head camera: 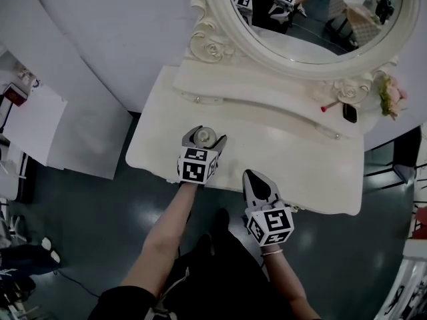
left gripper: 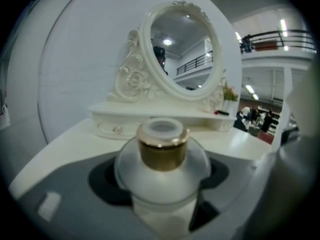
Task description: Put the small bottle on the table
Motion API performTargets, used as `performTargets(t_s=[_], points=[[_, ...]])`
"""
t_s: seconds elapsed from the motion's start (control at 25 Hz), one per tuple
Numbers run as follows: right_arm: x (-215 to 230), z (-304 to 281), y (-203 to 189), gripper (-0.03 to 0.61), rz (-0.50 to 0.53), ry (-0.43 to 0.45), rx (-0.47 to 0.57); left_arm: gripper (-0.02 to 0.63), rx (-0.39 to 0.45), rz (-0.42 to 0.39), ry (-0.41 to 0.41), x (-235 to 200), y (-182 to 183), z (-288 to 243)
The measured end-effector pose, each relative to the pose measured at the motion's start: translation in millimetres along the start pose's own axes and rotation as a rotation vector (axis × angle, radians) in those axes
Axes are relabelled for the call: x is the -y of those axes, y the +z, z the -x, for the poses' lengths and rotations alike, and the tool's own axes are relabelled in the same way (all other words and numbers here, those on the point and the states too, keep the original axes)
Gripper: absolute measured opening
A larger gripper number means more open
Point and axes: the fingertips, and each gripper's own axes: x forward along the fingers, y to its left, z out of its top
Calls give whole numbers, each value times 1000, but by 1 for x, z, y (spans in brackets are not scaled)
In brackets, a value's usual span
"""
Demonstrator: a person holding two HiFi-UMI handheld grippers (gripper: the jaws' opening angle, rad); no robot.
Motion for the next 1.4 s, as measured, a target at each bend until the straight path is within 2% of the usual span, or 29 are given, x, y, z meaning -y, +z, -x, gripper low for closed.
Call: performTargets(t_s=[0.56,0.72,0.96,1.4], points=[[15,-9,-1,5,-13,-3,-14,337,-32,-99,-8,3,11,-50],[22,-8,-2,5,-22,-14,-18,337,-23,-107,-12,3,18,-62],[28,-10,-3,5,-33,-26,-24,337,-60,-104,-25,3,14,-73],[31,-15,0,5,-34,-32,-20,339,-73,-142,-19,3,11,-83]])
